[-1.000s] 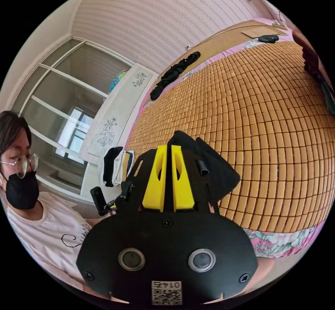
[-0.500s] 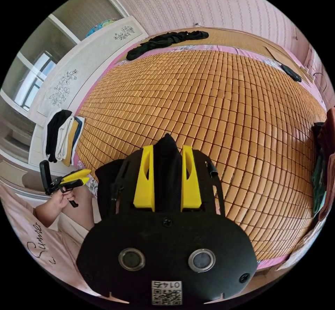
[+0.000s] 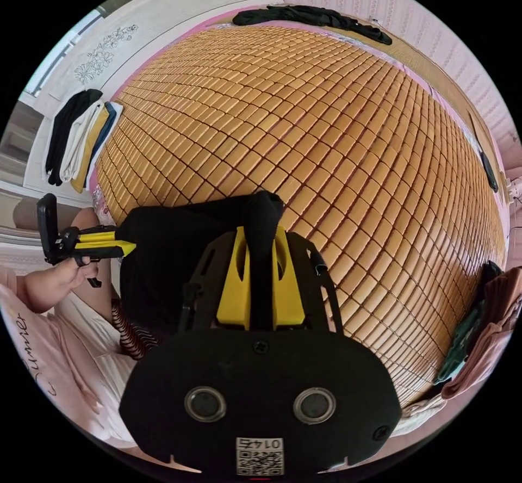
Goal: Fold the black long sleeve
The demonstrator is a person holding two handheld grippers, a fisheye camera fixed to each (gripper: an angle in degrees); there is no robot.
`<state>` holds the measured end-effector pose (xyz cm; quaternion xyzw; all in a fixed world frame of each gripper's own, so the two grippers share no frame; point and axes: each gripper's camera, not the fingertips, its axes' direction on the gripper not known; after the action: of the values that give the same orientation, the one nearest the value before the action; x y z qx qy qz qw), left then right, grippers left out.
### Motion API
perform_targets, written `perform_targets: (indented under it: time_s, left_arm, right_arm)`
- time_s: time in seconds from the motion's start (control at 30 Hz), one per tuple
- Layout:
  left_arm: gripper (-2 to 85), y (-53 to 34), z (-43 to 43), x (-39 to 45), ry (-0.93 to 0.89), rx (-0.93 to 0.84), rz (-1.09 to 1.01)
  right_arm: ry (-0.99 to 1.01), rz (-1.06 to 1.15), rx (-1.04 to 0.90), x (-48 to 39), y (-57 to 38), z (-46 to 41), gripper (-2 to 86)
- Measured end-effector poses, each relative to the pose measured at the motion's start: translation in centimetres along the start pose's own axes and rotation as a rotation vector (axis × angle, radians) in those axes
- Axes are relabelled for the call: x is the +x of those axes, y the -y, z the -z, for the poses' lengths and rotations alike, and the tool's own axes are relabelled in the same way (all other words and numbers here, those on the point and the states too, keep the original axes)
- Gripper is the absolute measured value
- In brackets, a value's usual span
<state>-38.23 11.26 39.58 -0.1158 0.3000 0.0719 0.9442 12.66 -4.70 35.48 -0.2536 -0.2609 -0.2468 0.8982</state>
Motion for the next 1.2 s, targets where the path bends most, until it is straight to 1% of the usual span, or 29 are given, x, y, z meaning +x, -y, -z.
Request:
perform_targets:
  time_s: [0.13,0.2,0.27,0.33,0.4,0.53,0.6,0.73,0.8,0.83,0.87,0.9,0.97,1.0,1.03,1.07,1.13,1.2]
  left_arm:
    - [1.9,-2.1,3.7,1.5,-0.036,0.076,-0.052]
    - [1.2,-4.4,6.8,3.4,-0.064,0.134,-0.14]
    - [0.8,-6.5,9.1,4.6,-0.074,0.175,-0.183]
    - [0.5,-8.6,11.7,5.2,-0.069,0.222,-0.2]
    - [0.3,-11.7,16.0,5.7,-0.062,0.315,-0.206]
    - [0.1,-16.7,23.8,5.8,0.01,0.485,-0.205]
    - [0.1,-20.1,29.1,5.4,0.086,0.605,-0.183]
    - [0.4,-24.3,37.3,4.0,0.209,0.795,-0.13]
    - [1.4,-25.4,42.6,2.2,0.333,0.902,-0.074]
    - [1.9,-25.4,43.7,1.5,0.36,0.916,-0.042]
    - [2.9,-25.1,45.7,-0.3,0.404,0.94,0.041]
    - [4.2,-24.7,46.9,-2.4,0.476,0.946,0.124]
    - [6.3,-24.1,47.6,-6.2,0.584,0.919,0.242]
    - [7.3,-24.2,47.5,-9.0,0.599,0.895,0.324]
    - [7.9,-24.5,47.3,-10.1,0.584,0.888,0.346]
    - [7.9,-25.2,46.7,-11.6,0.525,0.895,0.35]
    - [7.6,-26.2,45.3,-12.2,0.49,0.902,0.319]
    - [6.6,-26.6,42.6,-11.3,0.504,0.869,0.27]
  right_arm:
    - [0.053,-0.097,0.214,-2.2,-4.4,4.4,5.7]
    - [0.024,-0.092,0.287,-4.1,-6.6,6.3,5.6]
    - [-0.003,-0.067,0.374,-7.1,-9.0,8.7,5.6]
    - [0.001,-0.037,0.435,-9.4,-10.3,10.2,5.5]
    - [0.002,0.005,0.485,-11.9,-10.9,11.7,5.5]
    - [0.045,0.192,0.58,-18.9,-9.4,14.9,5.4]
    - [0.073,0.291,0.609,-22.4,-7.8,16.1,5.3]
    - [0.165,0.522,0.651,-31.6,-1.8,18.9,5.4]
    - [0.17,0.604,0.649,-36.2,1.8,20.1,5.6]
    - [0.153,0.63,0.642,-39.5,4.5,20.5,5.9]
    - [0.139,0.646,0.609,-42.9,7.5,20.3,6.7]
    - [0.128,0.652,0.584,-44.4,9.1,19.9,7.2]
    - [0.053,0.625,0.439,-49.6,15.6,16.0,11.7]
    - [0.037,0.618,0.396,-50.5,16.9,14.6,12.6]
    - [0.011,0.603,0.299,-51.8,19.1,11.4,14.5]
    - [-0.027,0.591,0.217,-52.6,20.2,8.1,14.5]
    - [-0.073,0.586,0.142,-52.8,20.4,4.2,13.8]
    - [-0.074,0.594,0.133,-52.5,19.8,1.9,13.2]
